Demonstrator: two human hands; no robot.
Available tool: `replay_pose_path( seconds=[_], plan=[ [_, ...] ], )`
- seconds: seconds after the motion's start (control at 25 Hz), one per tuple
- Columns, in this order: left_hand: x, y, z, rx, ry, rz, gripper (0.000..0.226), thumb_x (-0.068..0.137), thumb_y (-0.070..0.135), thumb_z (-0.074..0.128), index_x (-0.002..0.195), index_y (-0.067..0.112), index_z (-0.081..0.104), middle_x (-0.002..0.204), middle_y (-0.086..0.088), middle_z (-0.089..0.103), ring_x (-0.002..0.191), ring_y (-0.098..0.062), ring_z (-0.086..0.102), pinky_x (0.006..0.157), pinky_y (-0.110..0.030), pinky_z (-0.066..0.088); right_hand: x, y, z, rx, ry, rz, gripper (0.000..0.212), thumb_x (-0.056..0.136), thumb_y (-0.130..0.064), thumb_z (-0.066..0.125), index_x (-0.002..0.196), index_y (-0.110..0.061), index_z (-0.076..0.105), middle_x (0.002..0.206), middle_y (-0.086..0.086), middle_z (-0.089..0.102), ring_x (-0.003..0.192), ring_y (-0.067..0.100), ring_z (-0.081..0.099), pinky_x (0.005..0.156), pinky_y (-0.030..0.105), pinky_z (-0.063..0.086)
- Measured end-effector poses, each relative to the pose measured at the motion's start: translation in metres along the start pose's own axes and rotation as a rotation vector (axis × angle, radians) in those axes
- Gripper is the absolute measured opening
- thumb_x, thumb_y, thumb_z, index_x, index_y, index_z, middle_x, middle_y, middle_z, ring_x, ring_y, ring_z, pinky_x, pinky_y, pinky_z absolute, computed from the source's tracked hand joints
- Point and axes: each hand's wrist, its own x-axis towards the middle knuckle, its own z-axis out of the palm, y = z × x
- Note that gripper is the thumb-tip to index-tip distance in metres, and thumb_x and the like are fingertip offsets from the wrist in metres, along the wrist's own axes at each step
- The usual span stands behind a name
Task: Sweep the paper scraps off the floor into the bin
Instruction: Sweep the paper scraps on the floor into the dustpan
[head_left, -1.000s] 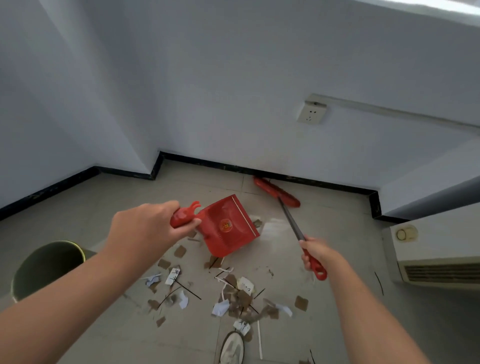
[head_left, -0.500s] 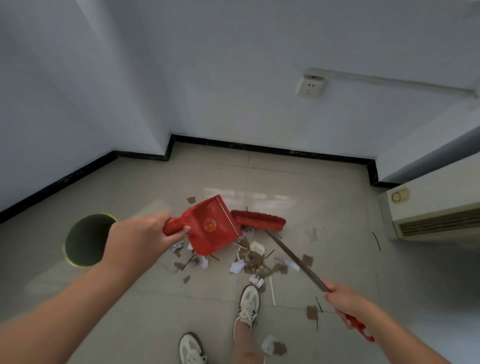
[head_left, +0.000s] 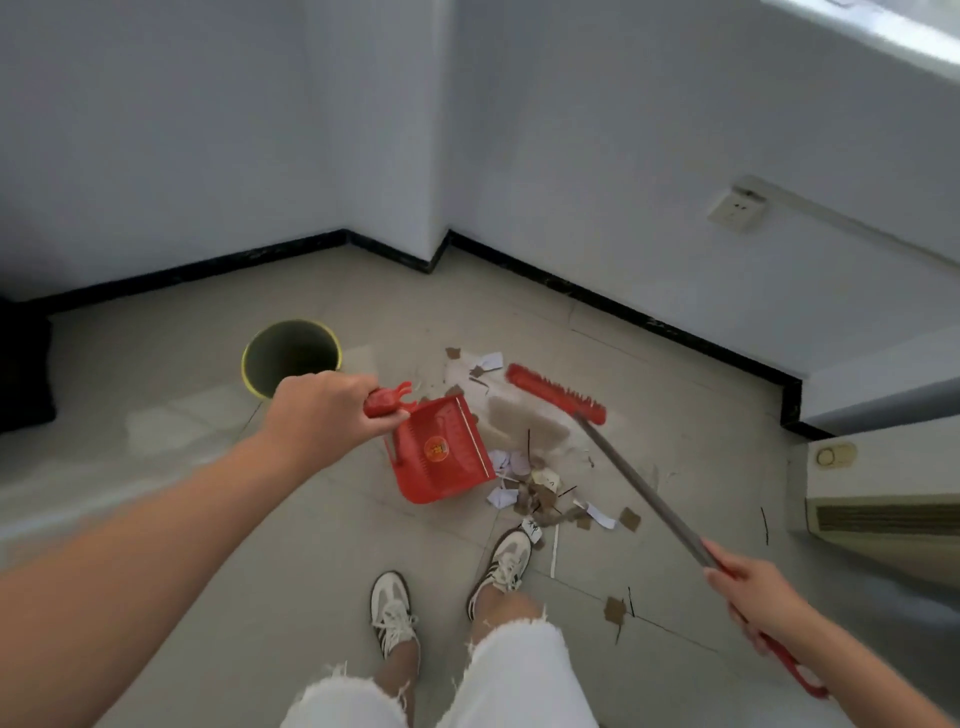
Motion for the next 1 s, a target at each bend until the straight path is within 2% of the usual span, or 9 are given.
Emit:
replay_pose_path(
  seconds=[0.12,0.32,0.44,0.52,0.6,0.68,0.8,0.92,1.0],
  plan=[
    [-0.037,-0.018,0.002,-0.024,-0.004,0.034,0.052,0.073,0.07,0.044,0.056,0.022,0.033,0.044,-0.001,0.05,0.042,-0.028,0.053,0.04,-0.025,0.028,0.009,-0.058,0.009,-0.039,0.003,-0.064,0.05,0.097,-0.018,0.049,0.144,-0.031,0.039,0.052,0.01,0.041,0.034,0.017,0.036,0.033,0.023,0.036],
    [-0.09,-0.048,-0.009,-0.004,0.008,-0.217,0.056,0.071,0.071,0.045,0.055,0.018,0.045,0.044,0.002,0.044,0.041,-0.024,0.046,0.039,-0.025,0.029,0.086,-0.178,0.058,0.103,-0.078,-0.051,0.045,0.096,-0.015,0.048,0.14,-0.026,0.046,0.055,0.004,0.042,0.038,0.013,0.038,0.035,0.02,0.036],
    [-0.091,-0.061,-0.019,0.016,0.057,-0.304,0.049,0.068,0.072,0.045,0.054,0.027,0.034,0.044,0.006,0.032,0.041,-0.02,0.034,0.041,-0.022,0.023,0.14,-0.247,0.101,0.17,-0.178,0.014,0.032,0.097,-0.021,0.049,0.127,-0.012,0.051,0.058,0.004,0.052,0.041,0.014,0.045,0.039,0.022,0.042],
    [-0.084,-0.062,-0.019,0.039,0.036,-0.347,0.048,0.067,0.072,0.046,0.053,0.029,0.029,0.041,0.007,0.028,0.04,-0.019,0.033,0.041,-0.02,0.022,0.155,-0.267,0.129,0.104,-0.28,0.013,0.026,0.097,-0.026,0.047,0.118,-0.01,0.051,0.054,0.003,0.052,0.039,0.015,0.046,0.041,0.021,0.04],
    [-0.078,-0.062,-0.011,0.068,-0.015,-0.366,0.048,0.067,0.071,0.047,0.053,0.029,0.028,0.04,0.009,0.024,0.04,-0.019,0.033,0.041,-0.018,0.018,0.161,-0.264,0.148,-0.043,-0.329,-0.015,0.025,0.099,-0.023,0.04,0.117,-0.01,0.05,0.05,0.003,0.048,0.035,0.016,0.043,0.037,0.024,0.039],
    [-0.074,-0.061,-0.003,0.072,-0.076,-0.356,0.05,0.068,0.072,0.047,0.052,0.027,0.032,0.041,0.007,0.027,0.04,-0.02,0.036,0.041,-0.02,0.018,0.155,-0.237,0.147,-0.27,-0.24,-0.08,0.026,0.098,-0.021,0.035,0.114,-0.014,0.054,0.051,0.002,0.047,0.033,0.015,0.044,0.039,0.026,0.045],
    [-0.076,-0.059,-0.001,0.059,-0.089,-0.33,0.047,0.069,0.071,0.046,0.052,0.035,0.021,0.041,0.009,0.025,0.041,-0.017,0.035,0.041,-0.021,0.017,0.139,-0.175,0.104,-0.498,-0.188,-0.204,0.038,0.1,-0.017,0.034,0.133,-0.015,0.051,0.05,-0.001,0.049,0.023,0.005,0.043,0.032,0.017,0.04],
    [-0.082,-0.06,-0.011,0.051,-0.081,-0.314,0.047,0.07,0.071,0.043,0.054,0.033,0.019,0.042,0.008,0.025,0.041,-0.019,0.033,0.042,-0.022,0.017,0.112,-0.117,0.057,-0.712,-0.183,-0.226,0.041,0.101,-0.02,0.031,0.139,-0.027,0.046,0.054,-0.002,0.048,0.031,0.005,0.043,0.034,0.015,0.038],
    [-0.089,-0.063,-0.021,0.035,-0.047,-0.354,0.049,0.069,0.071,0.044,0.054,0.032,0.018,0.042,0.01,0.022,0.04,-0.02,0.032,0.043,-0.021,0.018,0.095,-0.078,0.04,-0.745,-0.175,-0.182,0.046,0.1,-0.024,0.032,0.144,-0.037,0.037,0.055,-0.001,0.05,0.035,0.008,0.045,0.035,0.019,0.041]
  ],
)
